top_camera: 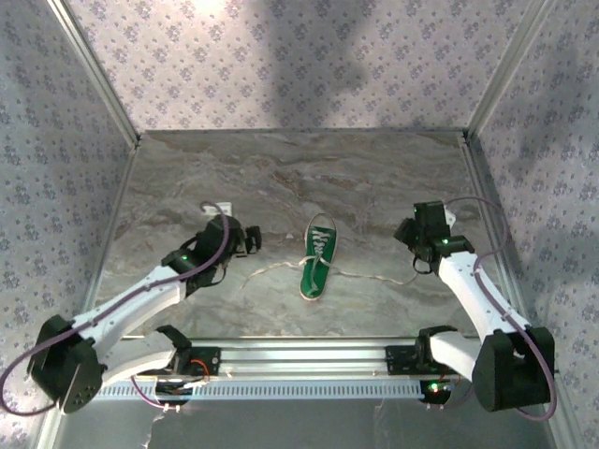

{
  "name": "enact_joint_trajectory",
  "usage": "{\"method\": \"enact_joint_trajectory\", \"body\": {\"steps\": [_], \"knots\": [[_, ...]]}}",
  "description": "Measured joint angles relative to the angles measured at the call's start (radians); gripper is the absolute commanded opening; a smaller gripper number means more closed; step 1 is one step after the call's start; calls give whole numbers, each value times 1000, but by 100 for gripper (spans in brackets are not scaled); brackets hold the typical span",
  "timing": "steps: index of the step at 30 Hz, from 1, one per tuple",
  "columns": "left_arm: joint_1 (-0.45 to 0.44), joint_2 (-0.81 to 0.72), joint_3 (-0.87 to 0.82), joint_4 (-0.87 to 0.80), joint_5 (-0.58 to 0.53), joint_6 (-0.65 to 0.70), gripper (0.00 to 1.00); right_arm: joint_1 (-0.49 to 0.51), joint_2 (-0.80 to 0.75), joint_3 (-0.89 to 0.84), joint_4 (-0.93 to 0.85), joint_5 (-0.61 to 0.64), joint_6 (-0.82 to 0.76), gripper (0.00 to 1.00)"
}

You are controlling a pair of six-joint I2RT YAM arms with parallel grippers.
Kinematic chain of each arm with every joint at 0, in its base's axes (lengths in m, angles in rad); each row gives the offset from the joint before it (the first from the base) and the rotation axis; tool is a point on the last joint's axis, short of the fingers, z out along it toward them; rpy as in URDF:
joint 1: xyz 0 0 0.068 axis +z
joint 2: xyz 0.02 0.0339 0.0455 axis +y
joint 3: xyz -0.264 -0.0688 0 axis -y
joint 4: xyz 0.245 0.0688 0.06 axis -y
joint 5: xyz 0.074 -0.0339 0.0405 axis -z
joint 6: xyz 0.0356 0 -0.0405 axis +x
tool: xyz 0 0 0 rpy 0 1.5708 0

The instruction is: Tie the shoes

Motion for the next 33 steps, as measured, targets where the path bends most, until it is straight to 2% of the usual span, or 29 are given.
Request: {"method": "enact_joint_trajectory", "body": {"steps": [5, 11, 18, 29, 33], "knots": [[-111, 143, 74, 2, 35, 18, 100, -66, 56, 0, -123, -34, -42, 59], [-163, 259, 128, 29, 79, 37, 100, -91, 162, 0, -154, -93, -123, 51], [-169, 290, 134, 47, 104, 37, 100, -117, 252, 6, -148, -132, -179, 40], [-169, 290, 134, 30, 93, 35, 99, -117, 356, 41, -119, -141, -202, 33], [-169, 288, 134, -10, 75, 33, 97, -117, 388, 55, -116, -146, -206, 25]]}}
